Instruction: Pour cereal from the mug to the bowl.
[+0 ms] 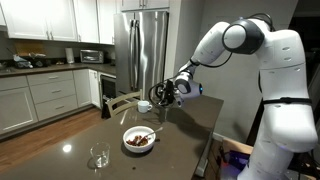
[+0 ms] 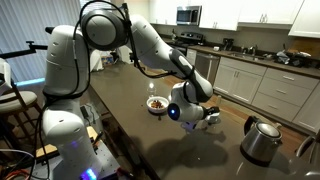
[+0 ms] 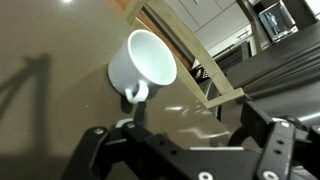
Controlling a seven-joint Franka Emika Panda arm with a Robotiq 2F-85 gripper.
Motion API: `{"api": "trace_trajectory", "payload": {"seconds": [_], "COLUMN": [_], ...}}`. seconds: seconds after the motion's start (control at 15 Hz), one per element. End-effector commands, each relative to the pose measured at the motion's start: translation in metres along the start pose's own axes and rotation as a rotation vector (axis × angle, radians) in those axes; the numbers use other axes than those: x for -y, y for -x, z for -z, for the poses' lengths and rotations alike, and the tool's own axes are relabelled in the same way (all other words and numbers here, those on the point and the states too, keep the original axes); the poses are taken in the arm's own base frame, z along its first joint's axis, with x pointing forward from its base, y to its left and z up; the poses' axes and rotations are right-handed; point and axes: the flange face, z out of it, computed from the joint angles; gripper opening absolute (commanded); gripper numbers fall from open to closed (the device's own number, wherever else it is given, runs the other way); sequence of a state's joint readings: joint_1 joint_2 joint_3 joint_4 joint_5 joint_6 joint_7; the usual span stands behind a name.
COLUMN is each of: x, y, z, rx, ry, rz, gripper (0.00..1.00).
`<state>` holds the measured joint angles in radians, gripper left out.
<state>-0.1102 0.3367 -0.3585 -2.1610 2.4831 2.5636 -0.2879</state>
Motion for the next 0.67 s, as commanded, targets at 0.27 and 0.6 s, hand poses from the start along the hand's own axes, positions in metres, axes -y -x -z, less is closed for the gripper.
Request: {"api": "trace_trajectory", "payload": {"seconds": [0.27,0.6], "x": [-0.008,-0.008], "y": [0.024,0.024], "z": [0.061,0.06], "rx": [0.057,0.063], "ry": [-0.083,-0.063], "rz": [0.408,0.446], "gripper": [1.0,1.0]}}
